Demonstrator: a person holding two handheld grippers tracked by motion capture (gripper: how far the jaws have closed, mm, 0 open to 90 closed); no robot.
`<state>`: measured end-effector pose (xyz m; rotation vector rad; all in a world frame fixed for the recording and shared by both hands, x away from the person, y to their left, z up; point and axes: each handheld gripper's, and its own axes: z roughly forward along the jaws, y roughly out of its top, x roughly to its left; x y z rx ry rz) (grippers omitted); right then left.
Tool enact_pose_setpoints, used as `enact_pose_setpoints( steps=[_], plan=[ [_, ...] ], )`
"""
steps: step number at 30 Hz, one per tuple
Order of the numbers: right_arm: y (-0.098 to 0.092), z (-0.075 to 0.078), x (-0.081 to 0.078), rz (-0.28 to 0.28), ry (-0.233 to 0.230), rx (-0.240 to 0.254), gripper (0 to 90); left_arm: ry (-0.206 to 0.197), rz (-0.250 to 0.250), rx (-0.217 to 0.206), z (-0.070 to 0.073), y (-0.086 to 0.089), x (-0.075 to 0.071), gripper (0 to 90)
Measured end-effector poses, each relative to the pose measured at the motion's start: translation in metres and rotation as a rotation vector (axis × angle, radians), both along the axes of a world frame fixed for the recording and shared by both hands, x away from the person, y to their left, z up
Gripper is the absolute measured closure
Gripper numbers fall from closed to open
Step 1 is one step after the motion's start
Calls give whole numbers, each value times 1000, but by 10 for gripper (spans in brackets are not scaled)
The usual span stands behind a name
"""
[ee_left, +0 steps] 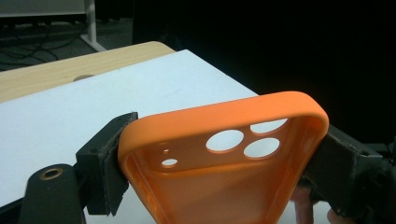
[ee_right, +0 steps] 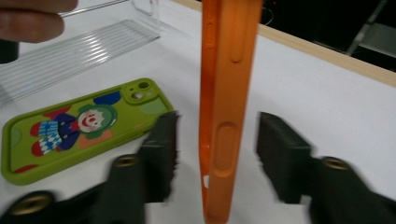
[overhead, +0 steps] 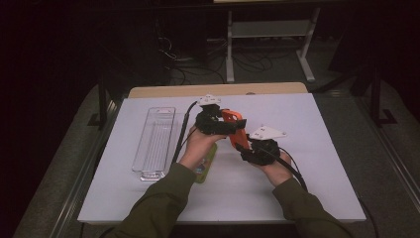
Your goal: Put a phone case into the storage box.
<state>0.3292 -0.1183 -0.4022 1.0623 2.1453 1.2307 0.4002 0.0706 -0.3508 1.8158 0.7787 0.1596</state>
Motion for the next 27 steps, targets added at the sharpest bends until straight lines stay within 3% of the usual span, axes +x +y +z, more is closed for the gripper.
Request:
enact_pose_setpoints(
  steps=[4,8,10,13,20,27],
  plan=[
    [-5,1,3,25,37,7,220,-4,1,9,2,0,0,168],
    [-11,1,5,44,48,14,130,-12,2,12,2,0,0,168],
    [-12,1,6,62,53,7,94,-9,4,9,2,0,0,168],
    [-13,-3,8,88,51,-40,35,-10,6,19,2,1,1,167],
    [-16,-3,4,98,54,-45,13,-29,3,48,5,4,0,167],
    [-31,-3,-3,89,69,-44,13,-43,-5,68,12,12,1,166]
  ],
)
